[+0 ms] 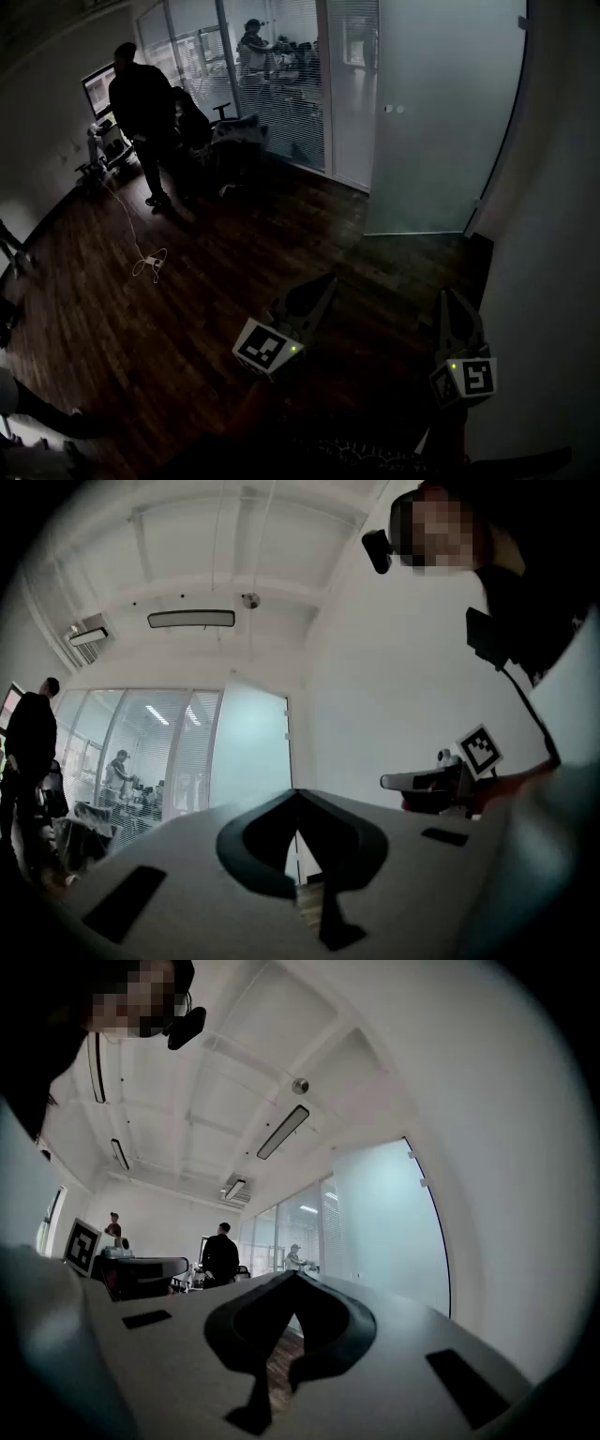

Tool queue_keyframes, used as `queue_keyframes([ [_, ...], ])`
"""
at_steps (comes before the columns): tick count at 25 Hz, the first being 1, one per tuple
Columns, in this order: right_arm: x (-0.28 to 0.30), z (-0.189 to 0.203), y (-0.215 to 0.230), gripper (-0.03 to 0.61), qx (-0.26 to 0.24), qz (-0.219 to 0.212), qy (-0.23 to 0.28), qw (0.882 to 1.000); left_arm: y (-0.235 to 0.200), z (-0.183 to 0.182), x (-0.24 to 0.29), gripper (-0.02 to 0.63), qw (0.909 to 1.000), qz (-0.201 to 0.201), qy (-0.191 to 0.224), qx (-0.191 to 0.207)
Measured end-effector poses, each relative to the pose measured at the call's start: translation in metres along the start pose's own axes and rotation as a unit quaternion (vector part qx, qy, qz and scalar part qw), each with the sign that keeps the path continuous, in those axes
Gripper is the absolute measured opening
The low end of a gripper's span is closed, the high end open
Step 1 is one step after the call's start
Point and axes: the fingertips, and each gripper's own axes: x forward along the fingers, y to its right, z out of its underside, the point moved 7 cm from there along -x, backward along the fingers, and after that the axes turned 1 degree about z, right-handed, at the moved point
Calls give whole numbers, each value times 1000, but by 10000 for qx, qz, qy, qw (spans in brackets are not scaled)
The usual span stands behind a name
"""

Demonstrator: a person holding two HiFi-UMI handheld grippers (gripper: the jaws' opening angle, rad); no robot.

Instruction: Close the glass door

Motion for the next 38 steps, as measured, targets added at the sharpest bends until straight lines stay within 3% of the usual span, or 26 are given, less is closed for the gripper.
queue_keyframes([
  [3,5,0,3,3,20,-27,29,10000,-5,11,2,2,9998,42,-2,191],
  [18,12,5,14,3,-34,-72,-8,10000,-2,10,25,2,9999,101,-10,55],
  [27,15,8,26,3,255,-323,76,9991,0,27,38,2,9998,95,-153,-17],
  [38,15,14,37,3,245,-259,-47,9994,10,27,48,2,9996,86,-232,-157],
])
